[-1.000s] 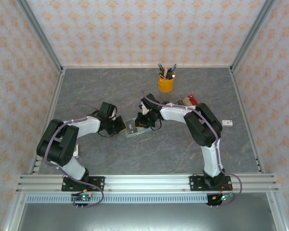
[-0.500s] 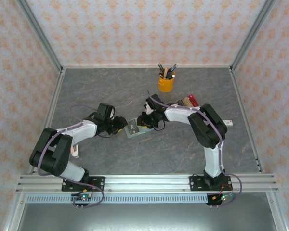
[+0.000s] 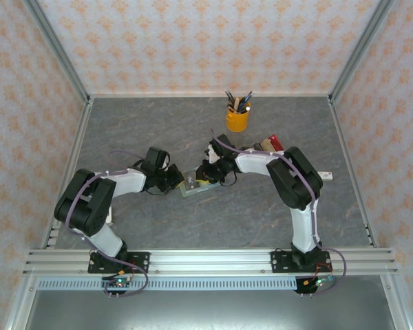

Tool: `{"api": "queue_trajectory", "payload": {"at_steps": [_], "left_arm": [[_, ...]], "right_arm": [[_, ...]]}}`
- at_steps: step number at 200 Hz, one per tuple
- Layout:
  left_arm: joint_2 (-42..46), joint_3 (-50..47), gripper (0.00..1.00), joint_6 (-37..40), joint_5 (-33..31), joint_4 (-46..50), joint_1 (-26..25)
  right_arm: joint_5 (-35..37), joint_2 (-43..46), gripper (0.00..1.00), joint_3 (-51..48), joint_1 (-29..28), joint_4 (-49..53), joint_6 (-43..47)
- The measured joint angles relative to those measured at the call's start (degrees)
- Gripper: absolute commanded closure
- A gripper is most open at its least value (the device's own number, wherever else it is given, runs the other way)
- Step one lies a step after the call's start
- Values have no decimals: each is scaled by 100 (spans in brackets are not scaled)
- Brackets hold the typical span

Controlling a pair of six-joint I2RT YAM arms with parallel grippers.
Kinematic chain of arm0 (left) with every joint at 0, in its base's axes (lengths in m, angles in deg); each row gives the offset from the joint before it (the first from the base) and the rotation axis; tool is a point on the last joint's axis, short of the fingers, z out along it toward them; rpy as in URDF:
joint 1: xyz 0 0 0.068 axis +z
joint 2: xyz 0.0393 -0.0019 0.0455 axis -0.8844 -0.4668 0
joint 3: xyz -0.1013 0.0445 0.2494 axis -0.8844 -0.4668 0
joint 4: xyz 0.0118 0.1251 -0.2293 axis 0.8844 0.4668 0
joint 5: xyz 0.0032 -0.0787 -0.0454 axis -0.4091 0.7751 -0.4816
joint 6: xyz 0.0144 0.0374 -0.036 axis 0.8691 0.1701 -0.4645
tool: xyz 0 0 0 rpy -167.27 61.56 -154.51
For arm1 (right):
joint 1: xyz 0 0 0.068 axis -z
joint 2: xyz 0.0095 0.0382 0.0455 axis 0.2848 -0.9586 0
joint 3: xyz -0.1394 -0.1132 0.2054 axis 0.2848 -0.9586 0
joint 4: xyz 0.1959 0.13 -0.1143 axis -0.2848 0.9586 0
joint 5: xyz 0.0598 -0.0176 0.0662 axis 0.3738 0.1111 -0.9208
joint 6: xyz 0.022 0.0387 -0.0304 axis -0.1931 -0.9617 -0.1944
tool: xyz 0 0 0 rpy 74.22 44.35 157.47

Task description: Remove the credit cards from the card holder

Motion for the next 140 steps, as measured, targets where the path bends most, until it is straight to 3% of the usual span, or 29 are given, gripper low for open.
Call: {"api": "queue_trajectory", "payload": {"at_steps": [21, 58, 90, 140], "left_arm": [[-57, 35, 98, 4, -24, -4, 2], [-111, 44, 100, 59, -13, -50, 7], [-162, 61, 100, 87, 11, -68, 17], [-197, 35, 100, 87, 22, -153, 17]], "right_arm": [[-155, -35, 80, 0, 42, -55, -2], [-321, -101, 90, 2, 107, -83, -37], [-437, -153, 84, 61, 133, -44, 2], [-337, -197, 84, 284, 103, 328, 356]]}}
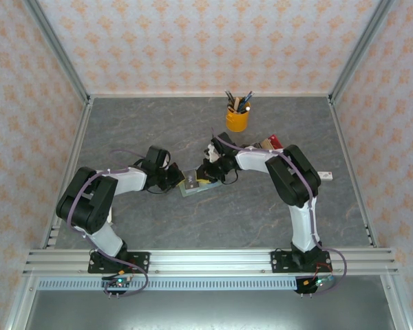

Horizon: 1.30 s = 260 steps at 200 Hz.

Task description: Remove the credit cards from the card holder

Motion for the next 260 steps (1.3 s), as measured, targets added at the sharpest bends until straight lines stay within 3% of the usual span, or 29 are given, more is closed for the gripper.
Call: {"api": "queue_trajectory", "payload": {"at_steps": [29, 54, 128, 260], "left_arm": [[0, -50, 100, 0, 22, -96, 0], [7, -83, 100, 0, 31, -153, 0], [127, -83, 83, 66, -57, -109, -66], [273, -81, 83, 197, -118, 247, -81]], "right_arm": [[343, -55, 87, 262, -105, 437, 188], [616, -57, 100, 378, -166, 684, 271], [966, 297, 100, 28, -208, 573, 291], [1178, 970, 100, -426, 85, 802, 299]]}}
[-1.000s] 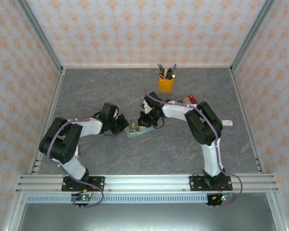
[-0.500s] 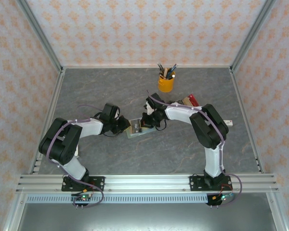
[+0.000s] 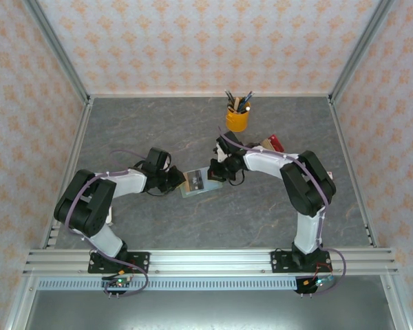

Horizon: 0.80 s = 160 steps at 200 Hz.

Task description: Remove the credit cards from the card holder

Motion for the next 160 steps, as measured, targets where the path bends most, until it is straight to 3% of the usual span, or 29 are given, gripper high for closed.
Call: {"api": "queue_trajectory", "payload": {"at_steps": [31, 52, 97, 160], "left_arm": [[144, 9, 81, 63, -90, 273, 0], [297, 9, 81, 122, -136, 516, 0], [575, 15, 85, 127, -155, 752, -11], [284, 238, 92, 101, -116, 643, -243]], "right_arm": [[-284, 17, 100, -2, 28, 2, 2], [-544, 7, 91, -2, 28, 0, 7], [-868, -280, 81, 39, -11, 20, 107], [-1014, -492, 79, 57, -199, -2, 37]]}}
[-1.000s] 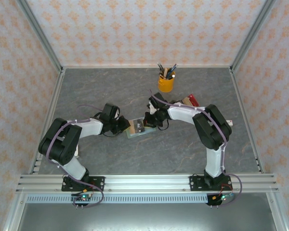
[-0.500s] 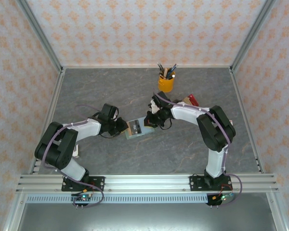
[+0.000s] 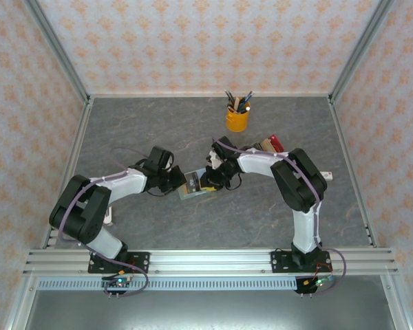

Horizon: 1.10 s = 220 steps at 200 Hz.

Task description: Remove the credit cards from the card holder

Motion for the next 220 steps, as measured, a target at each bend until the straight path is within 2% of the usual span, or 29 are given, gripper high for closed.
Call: {"api": "queue_trajectory", "payload": {"at_steps": [42, 141, 174, 220], "left_arm": [[-271, 111, 96, -101, -146, 4, 7], [-295, 92, 97, -192, -212, -59, 7], [-295, 92, 96, -192, -262, -74, 7], [-293, 98, 94, -168, -332, -76, 11]], "right_arm": [[-83, -57, 79, 28, -9, -72, -90], [-518, -190, 80, 15, -9, -579, -442], [-577, -240, 86, -11, -9, -791, -608], [-573, -254, 99, -20, -9, -841, -629]]}}
